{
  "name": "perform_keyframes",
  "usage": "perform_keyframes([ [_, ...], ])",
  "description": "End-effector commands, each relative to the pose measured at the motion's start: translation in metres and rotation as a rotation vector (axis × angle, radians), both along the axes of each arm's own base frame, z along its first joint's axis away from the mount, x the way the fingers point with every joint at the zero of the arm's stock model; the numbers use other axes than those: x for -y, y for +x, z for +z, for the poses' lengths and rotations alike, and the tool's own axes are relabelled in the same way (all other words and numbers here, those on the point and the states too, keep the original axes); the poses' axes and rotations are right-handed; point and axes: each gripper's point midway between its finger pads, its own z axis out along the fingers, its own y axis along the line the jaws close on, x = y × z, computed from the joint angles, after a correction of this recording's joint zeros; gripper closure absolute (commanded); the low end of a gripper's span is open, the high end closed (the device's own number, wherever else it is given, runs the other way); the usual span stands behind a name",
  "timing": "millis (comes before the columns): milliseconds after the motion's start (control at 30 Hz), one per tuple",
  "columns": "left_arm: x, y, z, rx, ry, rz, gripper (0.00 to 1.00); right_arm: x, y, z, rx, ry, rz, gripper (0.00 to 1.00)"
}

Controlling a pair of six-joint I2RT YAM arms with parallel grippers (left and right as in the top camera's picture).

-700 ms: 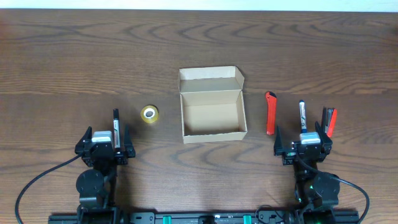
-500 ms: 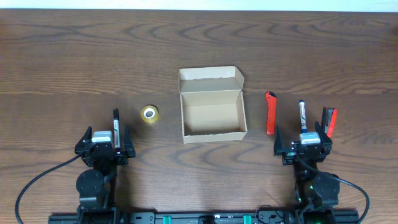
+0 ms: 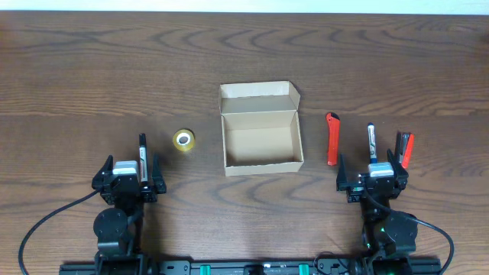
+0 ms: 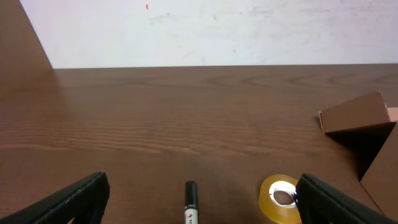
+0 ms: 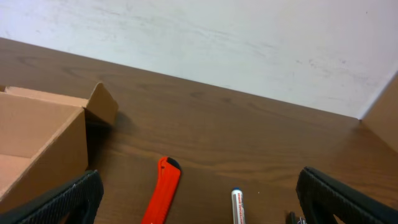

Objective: Pack container

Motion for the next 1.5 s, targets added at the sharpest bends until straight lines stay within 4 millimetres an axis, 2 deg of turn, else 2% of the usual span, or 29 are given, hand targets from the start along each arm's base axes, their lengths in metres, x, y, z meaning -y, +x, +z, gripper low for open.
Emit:
perform_keyframes([
  [0,0.001,-0.003,-0.019,-0.065,-0.008,-0.002,0.04,0.002,0.000,-0.001,0.003,0.015,-0.012,0.01],
  [1200,0.001,-0.002,-0.019,-0.064,-0.007,-0.002,0.05,0.002,0.000,-0.001,0.003,0.015,-0.012,0.01],
  [1367,0.001,-0.003,-0.019,-0.065,-0.004,-0.002,0.05,-0.001,0.000,-0.001,0.002,0.022,0.005,0.01],
  [1467,0.001,-0.002,-0.019,-0.064,-0.006,-0.004,0.05,-0.010,-0.001,0.001,0.004,0.105,0.051,0.01],
])
